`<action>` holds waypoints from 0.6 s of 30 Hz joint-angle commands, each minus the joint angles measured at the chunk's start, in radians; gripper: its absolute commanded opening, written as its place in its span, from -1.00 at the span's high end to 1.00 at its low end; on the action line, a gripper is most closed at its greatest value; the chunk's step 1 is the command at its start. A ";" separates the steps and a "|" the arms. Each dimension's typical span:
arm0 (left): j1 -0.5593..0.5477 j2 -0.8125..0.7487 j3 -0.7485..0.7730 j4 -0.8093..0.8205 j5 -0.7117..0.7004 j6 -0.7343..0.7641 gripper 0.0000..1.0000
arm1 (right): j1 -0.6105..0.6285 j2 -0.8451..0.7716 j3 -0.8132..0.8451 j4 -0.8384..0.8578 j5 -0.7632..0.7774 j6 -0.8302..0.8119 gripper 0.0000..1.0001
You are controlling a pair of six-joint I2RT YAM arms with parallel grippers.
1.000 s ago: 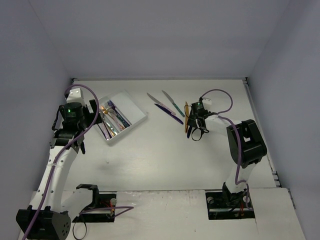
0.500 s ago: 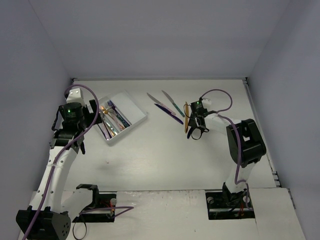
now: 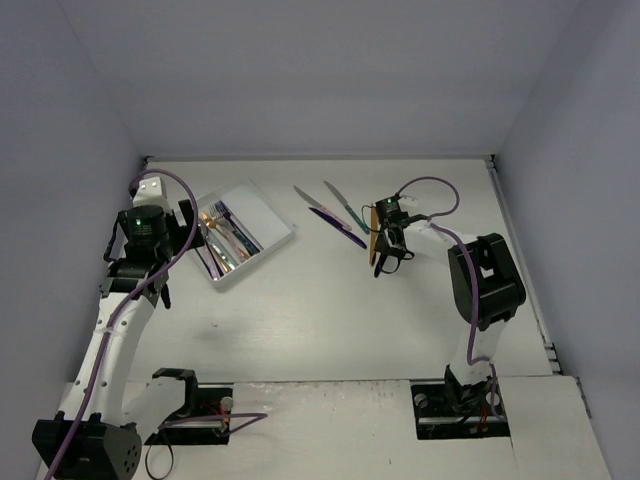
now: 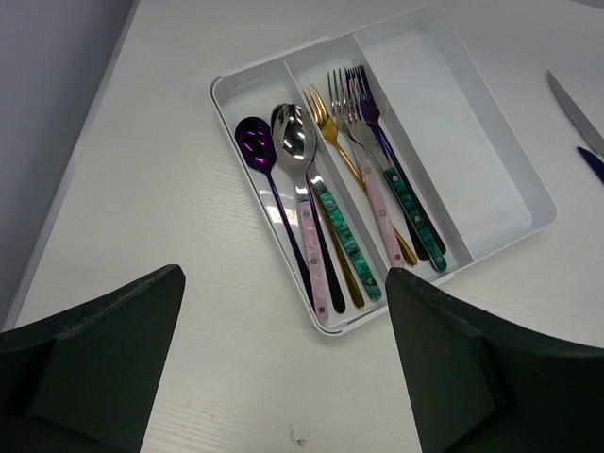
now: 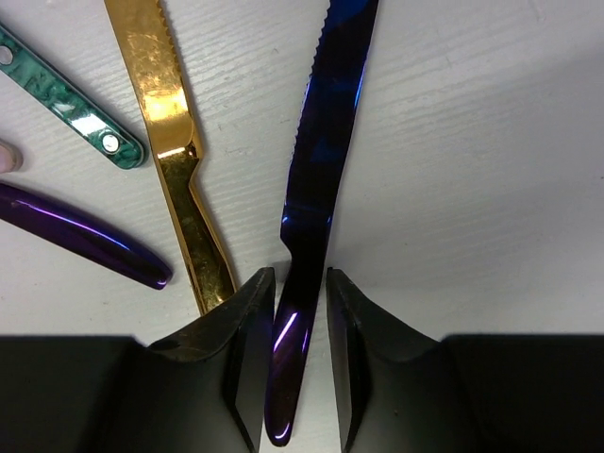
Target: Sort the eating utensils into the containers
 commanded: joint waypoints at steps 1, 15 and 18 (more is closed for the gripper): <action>-0.005 -0.011 0.001 0.053 -0.014 0.013 -0.72 | 0.008 0.081 0.012 -0.086 -0.037 0.013 0.61; -0.005 -0.005 0.002 0.046 -0.010 0.012 -0.72 | -0.026 0.069 0.038 -0.097 0.026 -0.142 1.00; -0.006 -0.004 0.003 0.046 -0.007 0.011 -0.72 | -0.026 0.049 0.041 -0.097 0.038 -0.181 1.00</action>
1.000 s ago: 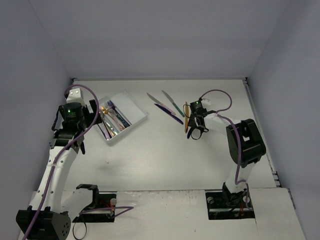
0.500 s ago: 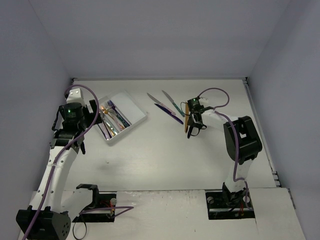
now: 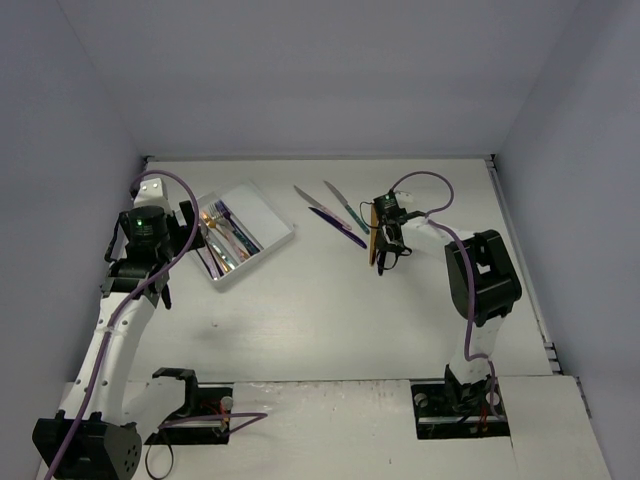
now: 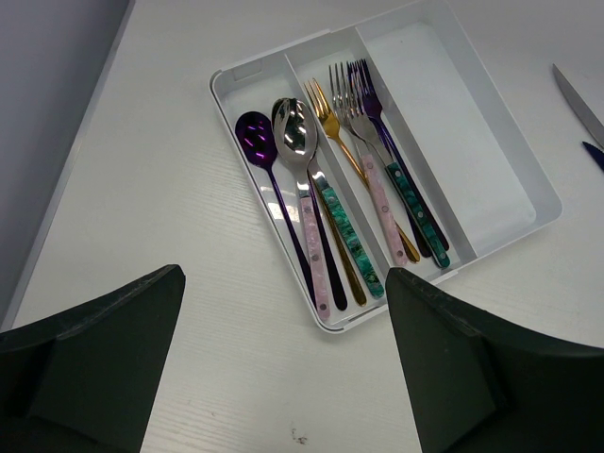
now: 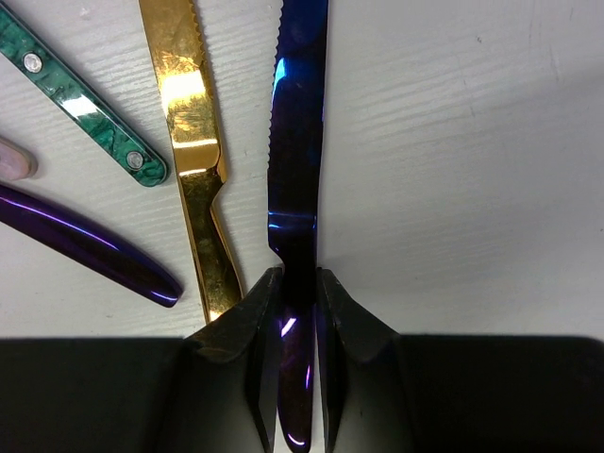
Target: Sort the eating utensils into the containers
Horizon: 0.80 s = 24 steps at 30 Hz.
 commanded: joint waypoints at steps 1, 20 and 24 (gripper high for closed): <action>-0.006 -0.002 0.013 0.044 -0.005 0.009 -0.72 | -0.018 -0.007 -0.009 -0.095 0.042 -0.097 1.00; -0.005 0.024 0.009 0.050 0.017 0.000 -0.72 | 0.092 -0.119 0.187 -0.084 0.012 -0.418 1.00; -0.005 0.022 0.009 0.049 0.013 0.000 -0.72 | 0.155 -0.064 0.317 -0.082 -0.076 -0.490 1.00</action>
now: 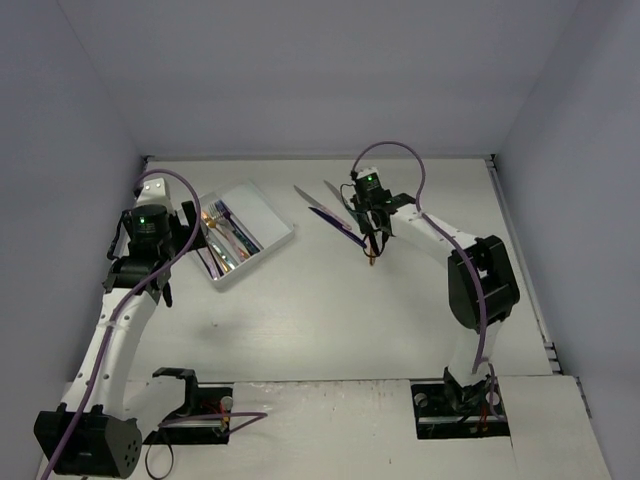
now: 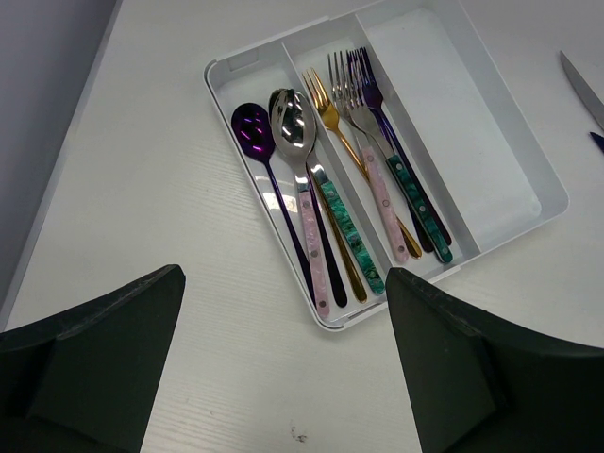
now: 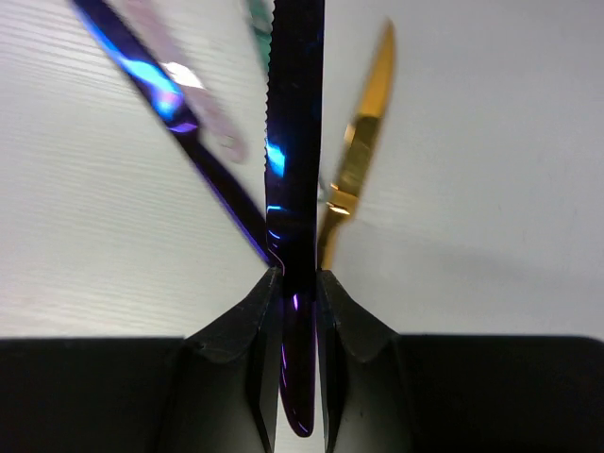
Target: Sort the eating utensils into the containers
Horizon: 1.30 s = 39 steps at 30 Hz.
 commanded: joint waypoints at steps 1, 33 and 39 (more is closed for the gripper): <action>-0.005 -0.003 0.010 0.048 0.003 0.000 -0.72 | 0.078 -0.008 0.188 0.031 -0.094 -0.115 1.00; -0.003 -0.005 0.006 0.052 0.000 -0.004 -0.72 | 0.272 0.726 1.021 0.211 -0.332 -0.164 0.86; -0.003 -0.004 0.004 0.053 0.003 -0.003 -0.72 | 0.271 0.625 0.953 0.212 -0.246 -0.163 0.36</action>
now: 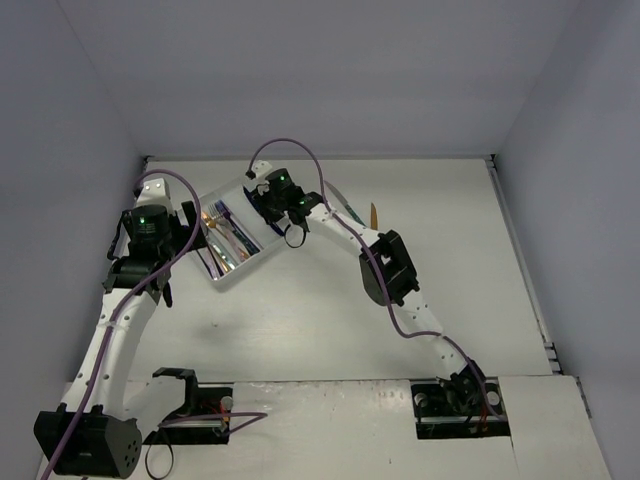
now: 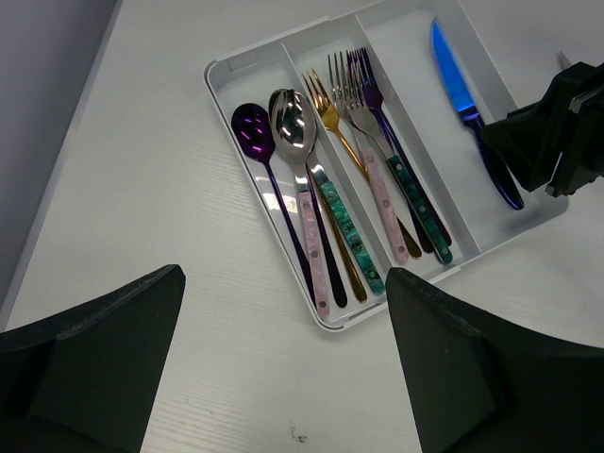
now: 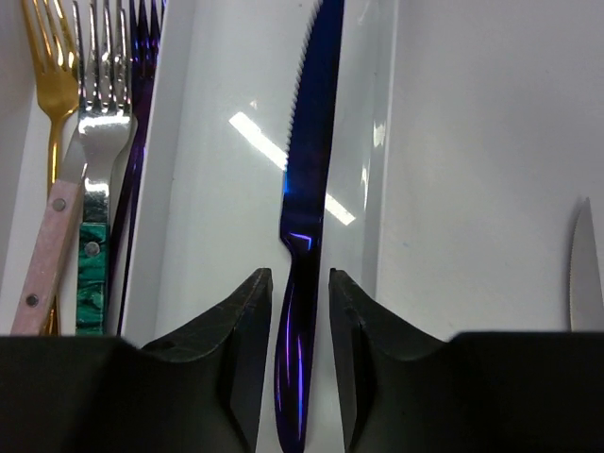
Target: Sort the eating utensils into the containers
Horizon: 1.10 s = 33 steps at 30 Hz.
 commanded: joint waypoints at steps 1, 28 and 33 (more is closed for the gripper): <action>-0.004 -0.004 0.006 0.051 0.003 -0.003 -0.72 | -0.006 -0.159 -0.054 0.082 0.097 0.008 0.30; -0.005 -0.004 0.004 0.050 0.023 -0.009 -0.72 | -0.335 -0.769 -1.054 0.061 0.357 0.445 -0.23; -0.005 -0.007 0.004 0.050 0.025 -0.010 -0.72 | -0.347 -0.740 -1.071 0.060 0.324 0.457 -0.12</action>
